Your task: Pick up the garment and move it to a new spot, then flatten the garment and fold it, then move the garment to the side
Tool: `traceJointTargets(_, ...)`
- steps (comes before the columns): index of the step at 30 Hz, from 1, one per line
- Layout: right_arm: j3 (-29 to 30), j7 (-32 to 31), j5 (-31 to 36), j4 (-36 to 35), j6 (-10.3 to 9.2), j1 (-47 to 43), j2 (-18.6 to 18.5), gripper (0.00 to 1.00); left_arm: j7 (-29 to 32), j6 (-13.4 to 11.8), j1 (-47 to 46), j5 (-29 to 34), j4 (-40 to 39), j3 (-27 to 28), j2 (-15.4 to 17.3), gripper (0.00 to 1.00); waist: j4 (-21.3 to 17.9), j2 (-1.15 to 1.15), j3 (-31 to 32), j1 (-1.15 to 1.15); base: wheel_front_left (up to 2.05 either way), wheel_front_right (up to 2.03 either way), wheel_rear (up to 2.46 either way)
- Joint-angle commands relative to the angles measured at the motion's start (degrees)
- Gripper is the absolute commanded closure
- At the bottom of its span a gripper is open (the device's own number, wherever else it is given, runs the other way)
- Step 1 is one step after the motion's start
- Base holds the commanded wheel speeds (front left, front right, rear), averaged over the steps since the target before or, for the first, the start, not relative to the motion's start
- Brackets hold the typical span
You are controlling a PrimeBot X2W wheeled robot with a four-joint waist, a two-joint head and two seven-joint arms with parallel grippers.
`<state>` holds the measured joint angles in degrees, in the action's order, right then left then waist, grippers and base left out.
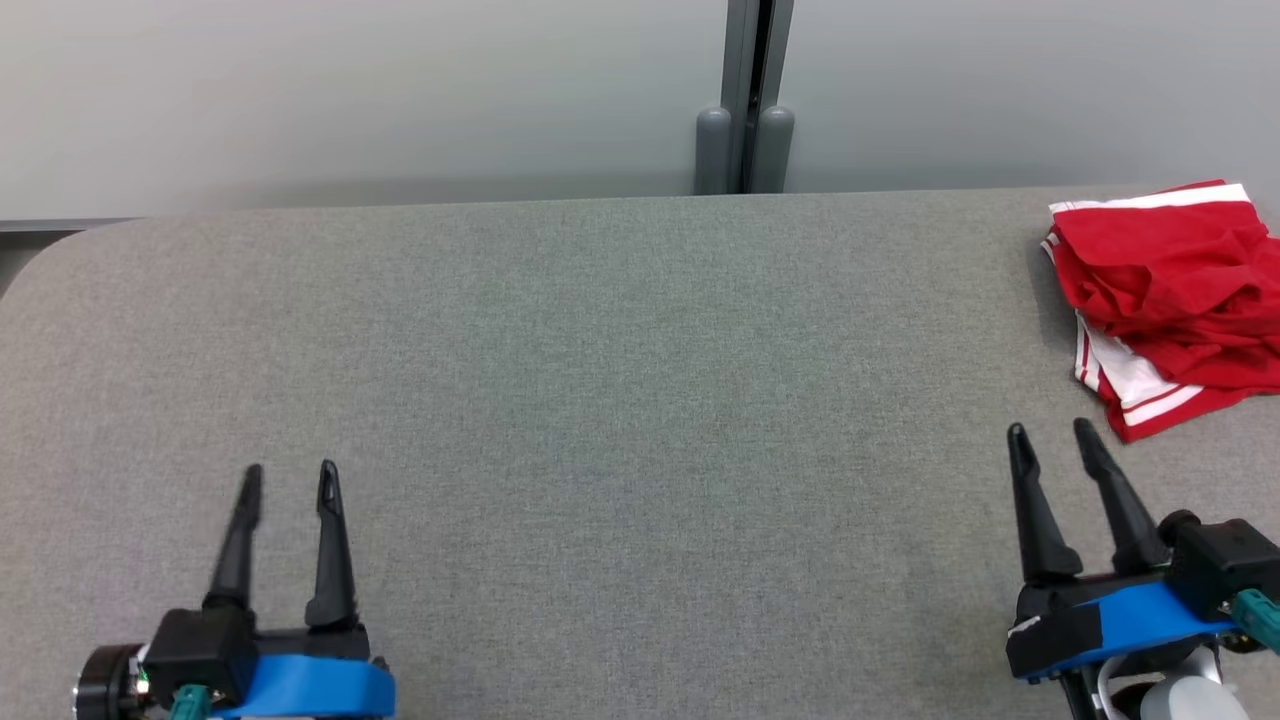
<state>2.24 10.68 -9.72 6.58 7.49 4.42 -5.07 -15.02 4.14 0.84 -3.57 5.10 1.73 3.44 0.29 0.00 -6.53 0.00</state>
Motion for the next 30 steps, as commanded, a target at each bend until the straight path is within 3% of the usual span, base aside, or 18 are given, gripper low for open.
traceJointTargets(1, 0.00, 0.00, -0.15, 0.03, 0.00, 0.01, 0.01, 1.00, 0.03, 0.02, -0.06, -0.15, 0.08, 0.03, 0.00, 1.00, 0.00, 0.00, 0.01, 0.00, 0.00, 0.00, 0.00)
traceJointTargets(4, -0.13, -0.03, -0.09, 1.79, 0.00, -0.27, 0.16, 1.00, 0.35, 0.00, 0.60, -0.08, 1.93, -0.30, -0.33, 1.00, 0.00, 0.00, 0.01, 0.00, 0.00, 0.00, 0.00)
traceJointTargets(30, 1.35, -5.63, -26.81, 3.54, 0.00, 0.49, 0.79, 1.00, 7.25, 1.10, -2.15, -28.75, 4.17, 1.43, -0.39, 1.00, -0.06, 0.00, 1.33, 0.00, 0.00, 0.00, 0.00)
